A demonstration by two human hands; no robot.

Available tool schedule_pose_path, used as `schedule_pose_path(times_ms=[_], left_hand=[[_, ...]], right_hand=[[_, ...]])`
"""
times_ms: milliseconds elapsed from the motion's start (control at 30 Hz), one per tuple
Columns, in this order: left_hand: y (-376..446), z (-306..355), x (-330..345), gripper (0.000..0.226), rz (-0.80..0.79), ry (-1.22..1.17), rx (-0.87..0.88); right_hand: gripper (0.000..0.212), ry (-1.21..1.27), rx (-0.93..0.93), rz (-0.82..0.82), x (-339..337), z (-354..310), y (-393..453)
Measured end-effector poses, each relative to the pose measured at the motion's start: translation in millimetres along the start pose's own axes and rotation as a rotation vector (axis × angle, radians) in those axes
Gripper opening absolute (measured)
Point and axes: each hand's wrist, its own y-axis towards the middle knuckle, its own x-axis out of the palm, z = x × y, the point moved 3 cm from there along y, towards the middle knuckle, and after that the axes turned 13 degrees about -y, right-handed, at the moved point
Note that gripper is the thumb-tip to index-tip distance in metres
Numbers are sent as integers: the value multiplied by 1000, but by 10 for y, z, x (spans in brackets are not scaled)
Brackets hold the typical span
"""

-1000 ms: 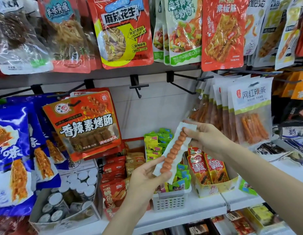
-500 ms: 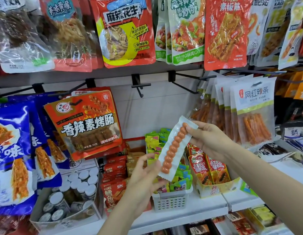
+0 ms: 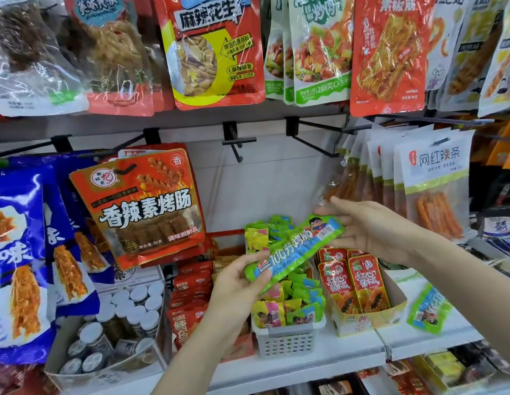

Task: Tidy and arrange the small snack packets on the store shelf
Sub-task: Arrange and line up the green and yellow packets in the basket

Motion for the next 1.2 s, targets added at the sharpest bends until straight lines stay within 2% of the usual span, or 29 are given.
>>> schedule_pose_path(times_ms=[133,233,300,367,467,533,633,733,833,900,1033,1200], left_hand=[[122,-27,-31,48,-30,63,156],[238,-76,-79,54,-41,119,209],[320,-93,-107,57,-47,178,237],[417,-95,-131,59,-22,265,267],[568,-61,-191,52,88,532,327],[675,-30,-223,42,111,727,375],[854,-27,-91,48,-84,1053,380],[1050,-123,87,68,-288,1321,289],[1168,-275,111,78,-334,1474,127],[1166,-380,57,78,-334,1500,64],[1074,-472,-59,73,-307,1493,135],[999,-504,-120,73,-323,1449,104]], right_hand=[[58,-292,-66,105,2,21,64],[61,-454,-27,213,-22,10,121],[47,-533,-57,266,-36,-14,136],[19,-568,-148,357,-86,-53,115],[14,-631,-269,594,-233,-110,73],[21,-722,-336,742,-286,-118,70],[28,-914,-357,864,-305,-80,103],[26,-894,-356,867,-288,-36,147],[24,-886,-364,830,-180,-9,185],[24,-891,-378,802,-110,-17,211],[24,-942,-367,731,-47,-53,290],[21,-1182,-324,579,120,-37,444]])
